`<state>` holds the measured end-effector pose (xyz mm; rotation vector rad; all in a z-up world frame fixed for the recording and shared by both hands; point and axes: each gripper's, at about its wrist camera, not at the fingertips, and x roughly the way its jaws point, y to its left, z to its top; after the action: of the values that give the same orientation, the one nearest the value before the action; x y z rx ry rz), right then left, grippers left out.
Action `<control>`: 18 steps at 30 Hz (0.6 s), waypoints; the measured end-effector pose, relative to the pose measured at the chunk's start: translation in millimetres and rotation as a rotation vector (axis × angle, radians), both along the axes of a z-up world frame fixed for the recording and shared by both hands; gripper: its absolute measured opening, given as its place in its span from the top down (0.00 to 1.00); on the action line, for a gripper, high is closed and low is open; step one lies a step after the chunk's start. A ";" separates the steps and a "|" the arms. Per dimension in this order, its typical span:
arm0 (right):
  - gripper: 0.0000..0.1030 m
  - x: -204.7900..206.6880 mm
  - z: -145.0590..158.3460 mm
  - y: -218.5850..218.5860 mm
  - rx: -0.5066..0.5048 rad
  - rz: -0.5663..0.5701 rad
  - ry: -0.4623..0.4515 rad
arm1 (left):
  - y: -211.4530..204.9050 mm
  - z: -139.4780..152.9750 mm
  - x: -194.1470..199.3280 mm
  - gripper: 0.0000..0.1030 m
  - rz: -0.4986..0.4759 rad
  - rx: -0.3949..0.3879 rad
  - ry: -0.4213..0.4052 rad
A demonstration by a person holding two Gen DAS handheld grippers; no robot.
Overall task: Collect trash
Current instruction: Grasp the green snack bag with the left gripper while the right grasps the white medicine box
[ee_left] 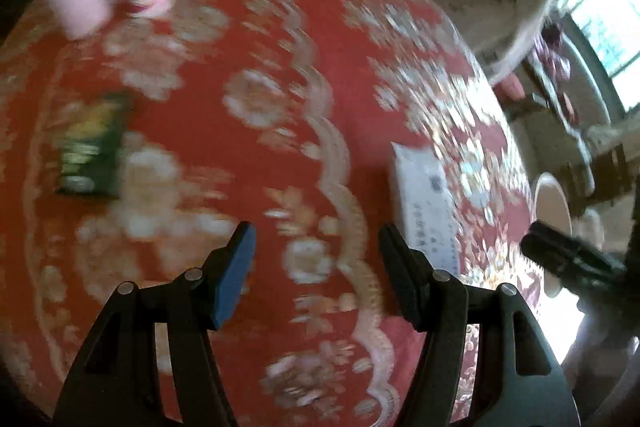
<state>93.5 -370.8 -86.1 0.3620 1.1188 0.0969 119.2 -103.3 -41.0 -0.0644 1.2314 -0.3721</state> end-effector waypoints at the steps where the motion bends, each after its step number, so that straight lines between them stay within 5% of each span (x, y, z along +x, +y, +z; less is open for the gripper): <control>1: 0.41 4.3 -0.7 9.7 0.003 0.017 -0.002 | 17.7 8.4 3.0 0.39 0.039 0.008 -0.031; 5: 0.39 17.9 -8.0 43.3 0.006 0.069 -0.005 | 72.6 24.3 16.2 0.39 0.172 0.081 -0.139; 9: 0.36 29.2 -18.9 71.6 -0.016 0.096 -0.006 | 110.8 16.5 35.8 0.39 0.251 0.121 -0.147; 18: 0.35 41.4 -35.0 96.0 -0.123 0.093 -0.009 | 105.0 -22.4 70.0 0.39 0.204 0.190 -0.127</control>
<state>134.8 -274.8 -121.1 0.1996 1.1271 0.1105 189.2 1.7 -63.4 -0.0027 1.1182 -0.0801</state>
